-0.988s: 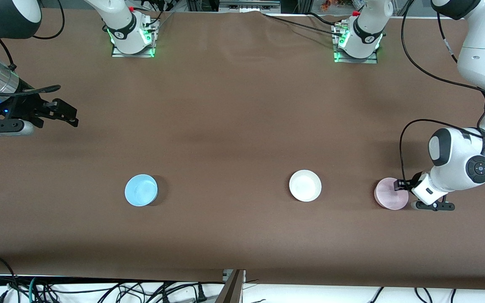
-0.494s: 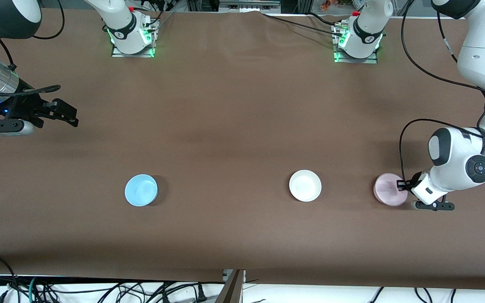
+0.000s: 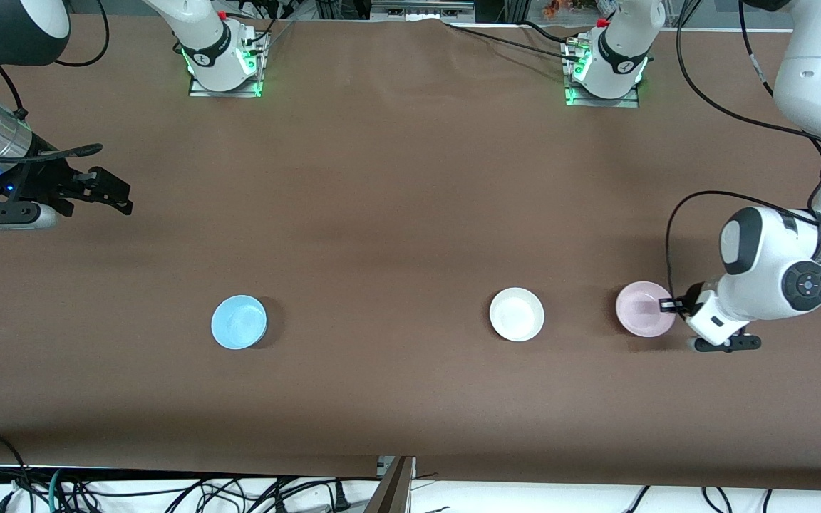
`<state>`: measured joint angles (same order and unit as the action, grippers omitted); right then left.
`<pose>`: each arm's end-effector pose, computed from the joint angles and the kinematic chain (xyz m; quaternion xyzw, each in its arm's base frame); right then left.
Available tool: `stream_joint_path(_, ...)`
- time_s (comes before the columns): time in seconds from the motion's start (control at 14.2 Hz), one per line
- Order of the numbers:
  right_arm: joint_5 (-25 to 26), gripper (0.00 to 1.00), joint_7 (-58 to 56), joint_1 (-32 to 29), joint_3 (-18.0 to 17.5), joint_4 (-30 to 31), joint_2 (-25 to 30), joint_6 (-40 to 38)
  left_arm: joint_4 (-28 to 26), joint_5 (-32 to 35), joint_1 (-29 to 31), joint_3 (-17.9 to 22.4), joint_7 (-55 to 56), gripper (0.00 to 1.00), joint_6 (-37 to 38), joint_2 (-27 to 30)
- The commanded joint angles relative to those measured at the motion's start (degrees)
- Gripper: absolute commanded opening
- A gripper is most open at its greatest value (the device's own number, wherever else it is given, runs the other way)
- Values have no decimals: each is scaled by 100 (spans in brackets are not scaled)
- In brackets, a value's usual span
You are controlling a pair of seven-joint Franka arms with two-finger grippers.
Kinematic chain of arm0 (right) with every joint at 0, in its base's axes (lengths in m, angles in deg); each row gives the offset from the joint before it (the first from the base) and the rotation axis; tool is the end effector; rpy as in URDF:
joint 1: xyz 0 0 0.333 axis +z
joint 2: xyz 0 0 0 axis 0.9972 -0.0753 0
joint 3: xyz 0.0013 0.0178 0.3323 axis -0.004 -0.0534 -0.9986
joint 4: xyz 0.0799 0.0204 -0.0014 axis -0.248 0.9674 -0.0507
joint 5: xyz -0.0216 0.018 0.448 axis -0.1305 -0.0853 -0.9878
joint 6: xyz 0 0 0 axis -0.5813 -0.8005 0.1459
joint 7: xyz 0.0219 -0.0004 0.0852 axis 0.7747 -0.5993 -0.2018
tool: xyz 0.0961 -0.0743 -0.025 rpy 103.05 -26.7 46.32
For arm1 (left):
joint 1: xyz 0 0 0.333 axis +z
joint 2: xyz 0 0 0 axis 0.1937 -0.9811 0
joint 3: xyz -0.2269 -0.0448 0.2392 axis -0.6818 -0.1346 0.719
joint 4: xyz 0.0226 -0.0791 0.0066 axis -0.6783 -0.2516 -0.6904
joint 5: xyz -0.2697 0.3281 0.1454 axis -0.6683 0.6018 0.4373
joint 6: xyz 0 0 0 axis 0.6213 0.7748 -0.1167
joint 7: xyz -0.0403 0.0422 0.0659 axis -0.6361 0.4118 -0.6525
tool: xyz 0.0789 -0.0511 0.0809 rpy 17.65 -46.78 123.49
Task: Stack pink and blue bowls on white bowl
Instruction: 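Grasp the pink bowl rim and carry it onto the white bowl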
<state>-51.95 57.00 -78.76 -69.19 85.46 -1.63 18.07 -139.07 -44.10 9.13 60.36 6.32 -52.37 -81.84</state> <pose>0.6471 0.0580 0.5597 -0.9997 -0.0147 -0.0150 0.0130 0.7281 0.0082 0.2135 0.9959 0.0575 -0.0679 0.0159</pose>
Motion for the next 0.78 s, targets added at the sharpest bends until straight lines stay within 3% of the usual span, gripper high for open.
stream_joint_path(0.0, -37, 100, 2, -42, -21, -103, -22, -34, -36, 117, -166, -527, 1207, 0, 345, 309)
stream_joint_path(0.35, -37, 100, 2, -33, -21, -103, -22, -34, 648, 144, -1211, -617, 3239, 0, 600, 29)
stream_joint_path(0.71, -37, 100, -7, -42, -21, -103, -66, 44, 1176, 161, -1625, -485, 3813, 0, 574, -559)
